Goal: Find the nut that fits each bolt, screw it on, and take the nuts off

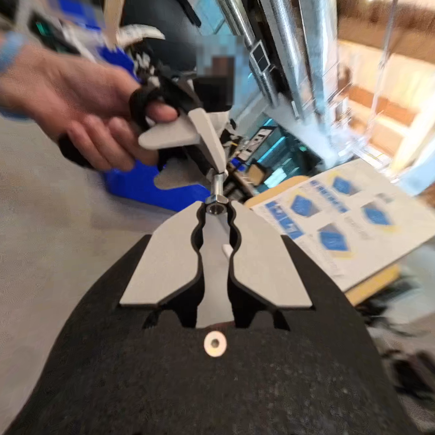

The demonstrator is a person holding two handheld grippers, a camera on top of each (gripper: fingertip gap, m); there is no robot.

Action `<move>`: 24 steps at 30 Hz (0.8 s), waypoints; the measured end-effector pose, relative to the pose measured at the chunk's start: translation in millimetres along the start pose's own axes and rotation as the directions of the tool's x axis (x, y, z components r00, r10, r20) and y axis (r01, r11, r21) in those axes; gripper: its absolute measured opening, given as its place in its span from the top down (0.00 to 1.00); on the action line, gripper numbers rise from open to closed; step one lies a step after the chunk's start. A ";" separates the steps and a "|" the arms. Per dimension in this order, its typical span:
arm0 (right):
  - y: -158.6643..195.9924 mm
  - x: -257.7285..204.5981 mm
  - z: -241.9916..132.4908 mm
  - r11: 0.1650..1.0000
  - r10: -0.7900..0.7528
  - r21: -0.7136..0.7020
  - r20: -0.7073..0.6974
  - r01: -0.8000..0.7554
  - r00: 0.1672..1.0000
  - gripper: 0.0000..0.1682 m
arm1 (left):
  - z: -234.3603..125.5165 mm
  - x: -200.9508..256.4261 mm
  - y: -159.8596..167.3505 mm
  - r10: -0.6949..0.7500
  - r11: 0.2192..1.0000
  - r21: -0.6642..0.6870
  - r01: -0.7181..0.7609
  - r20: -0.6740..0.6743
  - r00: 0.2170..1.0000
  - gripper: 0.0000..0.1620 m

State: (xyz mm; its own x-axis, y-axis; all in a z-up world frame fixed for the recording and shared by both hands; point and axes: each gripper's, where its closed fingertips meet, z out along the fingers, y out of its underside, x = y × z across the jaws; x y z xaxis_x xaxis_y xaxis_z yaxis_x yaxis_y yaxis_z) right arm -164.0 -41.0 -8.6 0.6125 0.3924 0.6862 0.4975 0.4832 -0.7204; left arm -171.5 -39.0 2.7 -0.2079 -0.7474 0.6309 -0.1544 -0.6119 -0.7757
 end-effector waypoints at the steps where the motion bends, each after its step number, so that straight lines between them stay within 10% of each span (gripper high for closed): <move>1: 1.8 1.4 -2.4 0.976 -0.214 -0.052 -0.054 0.212 0.975 0.90 | 1.6 -0.7 2.2 -0.033 0.999 -0.012 0.033 -0.005 0.999 0.89; 6: -0.5 0.5 -12.2 0.546 -0.836 -0.205 -0.191 0.812 0.514 0.89 | 6.3 -1.1 11.0 -0.154 0.987 -0.058 0.152 -0.032 0.988 0.89; 11: -5.4 -7.5 -15.5 0.883 -0.464 0.000 -0.154 0.470 0.872 0.78 | 4.3 5.0 4.0 -0.084 0.996 -0.018 0.083 -0.060 0.995 0.89; 15: -18.3 3.4 -16.6 0.952 0.235 0.192 0.037 -0.238 0.971 0.72 | -6.6 11.3 -8.8 0.063 0.998 0.028 -0.062 -0.032 0.998 0.89; 18: -9.1 -5.8 -2.6 0.555 0.767 0.057 0.352 -0.830 0.537 0.76 | -9.2 10.2 -10.0 0.212 0.977 0.015 -0.212 0.040 0.977 0.89; 21: -23.0 -0.6 -2.5 -0.037 0.779 -0.171 0.612 -0.985 -0.136 0.66 | -9.1 4.1 -8.4 0.295 0.955 -0.012 -0.295 0.105 0.950 0.89; 24: -12.5 8.4 1.0 -0.244 0.723 -0.206 0.612 -0.948 -0.319 0.71 | -9.5 -0.7 -7.9 0.308 0.951 -0.014 -0.309 0.127 0.943 0.89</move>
State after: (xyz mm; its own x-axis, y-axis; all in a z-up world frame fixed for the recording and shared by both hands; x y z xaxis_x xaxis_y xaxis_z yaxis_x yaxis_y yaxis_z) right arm -165.7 -42.9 6.2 -0.2117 0.7036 -0.6783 -0.5753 -0.6508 -0.4955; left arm -179.3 -31.2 8.3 -0.1207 -0.9262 0.3571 -0.0957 -0.3472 -0.9329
